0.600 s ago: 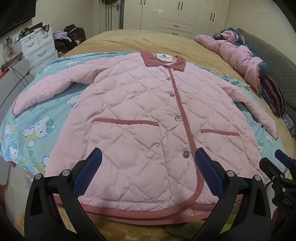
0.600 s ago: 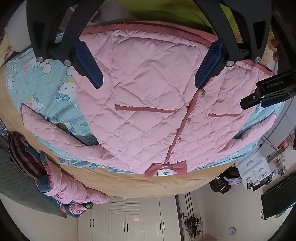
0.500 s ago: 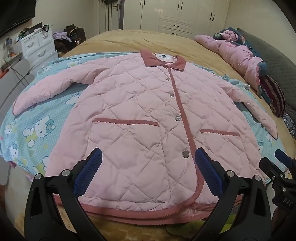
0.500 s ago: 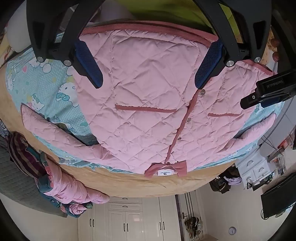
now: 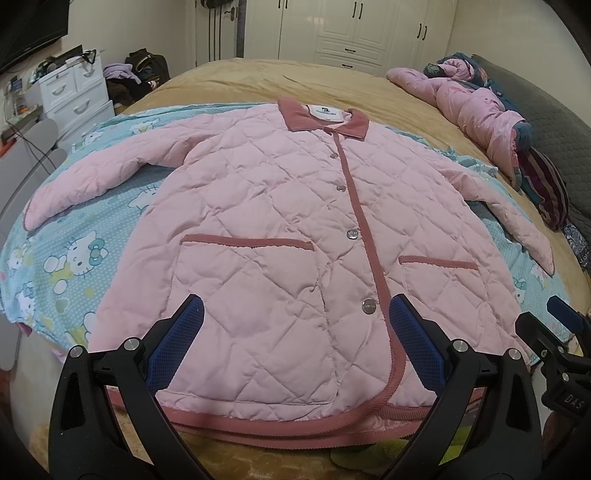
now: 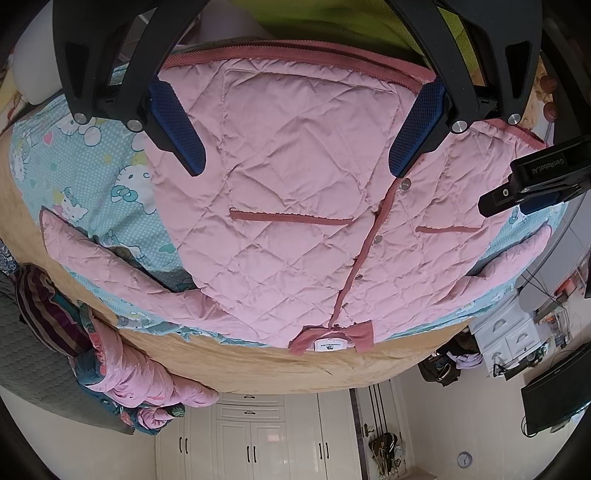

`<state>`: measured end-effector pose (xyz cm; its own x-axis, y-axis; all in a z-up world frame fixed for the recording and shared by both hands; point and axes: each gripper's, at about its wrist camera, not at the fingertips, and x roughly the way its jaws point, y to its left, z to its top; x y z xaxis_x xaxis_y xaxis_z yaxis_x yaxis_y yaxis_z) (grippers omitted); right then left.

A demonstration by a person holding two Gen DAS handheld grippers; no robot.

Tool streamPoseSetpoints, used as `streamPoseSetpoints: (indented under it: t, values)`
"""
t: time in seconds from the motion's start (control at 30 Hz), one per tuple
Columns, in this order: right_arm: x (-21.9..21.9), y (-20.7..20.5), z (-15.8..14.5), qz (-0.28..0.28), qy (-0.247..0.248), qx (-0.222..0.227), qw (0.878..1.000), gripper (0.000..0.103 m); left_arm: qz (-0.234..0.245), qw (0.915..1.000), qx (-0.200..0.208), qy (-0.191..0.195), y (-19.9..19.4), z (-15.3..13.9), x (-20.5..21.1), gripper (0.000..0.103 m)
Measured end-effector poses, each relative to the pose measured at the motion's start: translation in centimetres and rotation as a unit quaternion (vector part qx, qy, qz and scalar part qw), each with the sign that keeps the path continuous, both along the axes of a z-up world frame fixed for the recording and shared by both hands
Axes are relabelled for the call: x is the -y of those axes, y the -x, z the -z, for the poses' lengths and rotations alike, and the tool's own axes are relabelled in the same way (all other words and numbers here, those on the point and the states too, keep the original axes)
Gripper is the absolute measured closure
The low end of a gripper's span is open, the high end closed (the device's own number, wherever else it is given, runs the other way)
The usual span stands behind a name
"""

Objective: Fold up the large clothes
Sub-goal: 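Move both grippers over the pink quilted coat toward its sleeve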

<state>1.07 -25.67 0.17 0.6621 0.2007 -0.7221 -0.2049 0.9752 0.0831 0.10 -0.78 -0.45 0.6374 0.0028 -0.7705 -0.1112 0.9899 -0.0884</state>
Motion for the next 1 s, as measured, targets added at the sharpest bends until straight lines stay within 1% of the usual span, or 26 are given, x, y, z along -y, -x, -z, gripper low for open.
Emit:
streamPoseSetpoints:
  t: [0.13, 0.17, 0.23, 0.37, 0.4, 0.53, 0.63, 0.7, 0.83, 0.87, 0.93, 1.0]
  values:
    - [-0.2, -0.3, 0.3, -0.002, 0.001, -0.004, 1.000, 0.004, 0.001, 1.0000, -0.001, -0.001, -0.1, 0.1, 0.2, 0.009]
    - [-0.2, -0.2, 0.2, -0.003, -0.003, 0.009, 1.000, 0.004, 0.002, 1.0000, -0.002, -0.001, -0.2, 0.1, 0.2, 0.009]
    - [-0.3, -0.3, 0.3, -0.004, 0.000, 0.008, 1.000, 0.004, 0.001, 1.0000, -0.003, 0.000, -0.3, 0.2, 0.3, 0.009]
    - [-0.5, -1.1, 0.4, -0.009, -0.001, -0.010, 1.000, 0.004, 0.003, 1.0000, -0.006, -0.004, -0.7, 0.4, 0.4, 0.009]
    - [-0.5, -1.3, 0.5, -0.010, -0.009, -0.019, 1.000, 0.004, 0.003, 0.9999, -0.008, -0.006, -1.0, 0.4, 0.5, 0.009]
    - [-0.6, -2.6, 0.9, -0.013, -0.015, -0.048, 0.999, 0.004, 0.004, 0.9999, -0.009, -0.007, -1.8, 0.3, 0.5, 0.009]
    - [-0.7, -3.8, 1.1, -0.011, -0.022, -0.055, 0.998, 0.004, 0.003, 0.9999, -0.006, -0.012, -2.6, 0.0, 0.5, 0.009]
    - [-0.6, -4.4, 0.9, -0.011, -0.028, -0.035, 0.999, 0.004, 0.003, 0.9999, -0.006, -0.011, -3.1, -0.1, 0.5, 0.009]
    - [-0.7, -6.0, 0.8, -0.009, -0.026, -0.025, 0.999, 0.004, -0.001, 0.9999, -0.011, -0.005, -4.3, -0.2, 0.2, 0.009]
    - [-0.7, -6.5, 0.8, -0.009, -0.035, -0.037, 0.999, 0.004, -0.002, 0.9999, -0.012, -0.004, -4.6, -0.3, 0.1, 0.009]
    - [-0.8, -7.2, 0.6, -0.012, -0.045, -0.034, 0.998, 0.004, -0.003, 0.9999, -0.014, -0.002, -5.3, -0.3, 0.1, 0.009]
    - [-0.9, -8.1, 0.6, -0.016, -0.044, -0.035, 0.998, 0.004, 0.000, 0.9999, -0.013, 0.001, -5.8, -0.4, 0.1, 0.009]
